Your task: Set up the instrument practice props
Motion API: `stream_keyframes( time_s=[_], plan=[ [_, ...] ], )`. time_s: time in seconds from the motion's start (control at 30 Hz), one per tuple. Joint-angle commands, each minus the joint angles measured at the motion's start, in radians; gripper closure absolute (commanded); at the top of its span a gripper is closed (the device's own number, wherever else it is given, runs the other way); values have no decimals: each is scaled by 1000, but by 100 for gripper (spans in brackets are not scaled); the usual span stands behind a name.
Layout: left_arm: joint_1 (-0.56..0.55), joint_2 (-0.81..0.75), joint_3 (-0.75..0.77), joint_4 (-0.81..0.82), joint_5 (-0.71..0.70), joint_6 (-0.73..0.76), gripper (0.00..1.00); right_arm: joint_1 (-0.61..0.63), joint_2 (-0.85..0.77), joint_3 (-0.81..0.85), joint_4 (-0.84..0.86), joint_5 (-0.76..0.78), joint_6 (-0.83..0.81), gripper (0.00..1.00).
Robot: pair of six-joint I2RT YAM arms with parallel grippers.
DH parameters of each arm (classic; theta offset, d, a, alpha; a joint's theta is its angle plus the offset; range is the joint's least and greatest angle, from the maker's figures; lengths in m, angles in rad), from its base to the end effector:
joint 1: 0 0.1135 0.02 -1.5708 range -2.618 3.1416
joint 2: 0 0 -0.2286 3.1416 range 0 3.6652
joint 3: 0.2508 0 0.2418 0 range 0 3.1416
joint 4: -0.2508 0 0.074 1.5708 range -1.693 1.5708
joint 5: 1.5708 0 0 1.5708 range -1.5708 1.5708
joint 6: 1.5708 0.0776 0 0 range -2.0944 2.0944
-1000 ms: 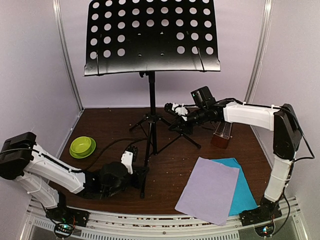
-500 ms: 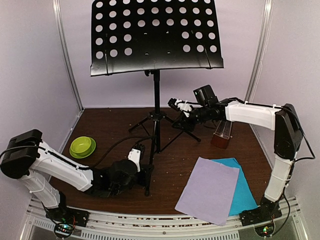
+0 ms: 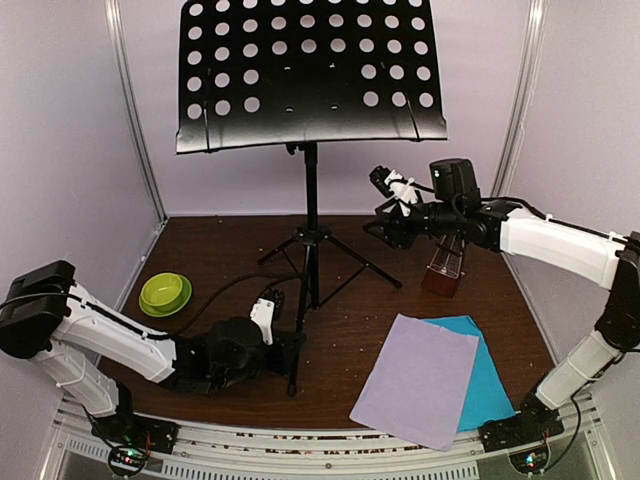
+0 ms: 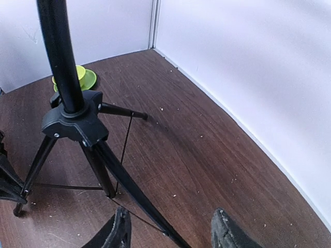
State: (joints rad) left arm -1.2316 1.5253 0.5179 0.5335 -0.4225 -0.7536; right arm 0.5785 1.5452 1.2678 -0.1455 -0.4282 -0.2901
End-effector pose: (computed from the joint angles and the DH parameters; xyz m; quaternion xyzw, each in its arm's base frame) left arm 0.1346 -0.2858 0.1098 0.0913 0.8365 -0.3291 0.4284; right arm 0.3070 0.2390 0.2763 -0.4499 0.6959 0.2528 0.4994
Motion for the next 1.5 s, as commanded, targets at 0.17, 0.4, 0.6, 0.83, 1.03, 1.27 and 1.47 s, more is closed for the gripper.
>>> stream_keyframes(
  time_s=[0.17,0.4,0.6,0.83,1.03,1.27,1.47],
  plan=[
    [119,9,-82,-257,115,41,100,8,-174,-194,20,40,84,46],
    [171,44,-52,-297,114,84,100,7,-252,-263,-70,59,162,46],
    [200,45,-29,-352,87,99,100,7,-330,-321,-135,78,206,46],
    [251,36,-32,-381,69,116,99,7,-373,-360,-169,89,246,46],
    [274,42,-21,-384,73,145,94,7,-379,-360,-215,106,264,46],
    [273,-55,-83,-306,103,162,73,7,-400,-369,-307,111,325,46],
    [271,-232,-83,-362,81,281,54,4,-407,-369,-425,133,432,46]
  ],
)
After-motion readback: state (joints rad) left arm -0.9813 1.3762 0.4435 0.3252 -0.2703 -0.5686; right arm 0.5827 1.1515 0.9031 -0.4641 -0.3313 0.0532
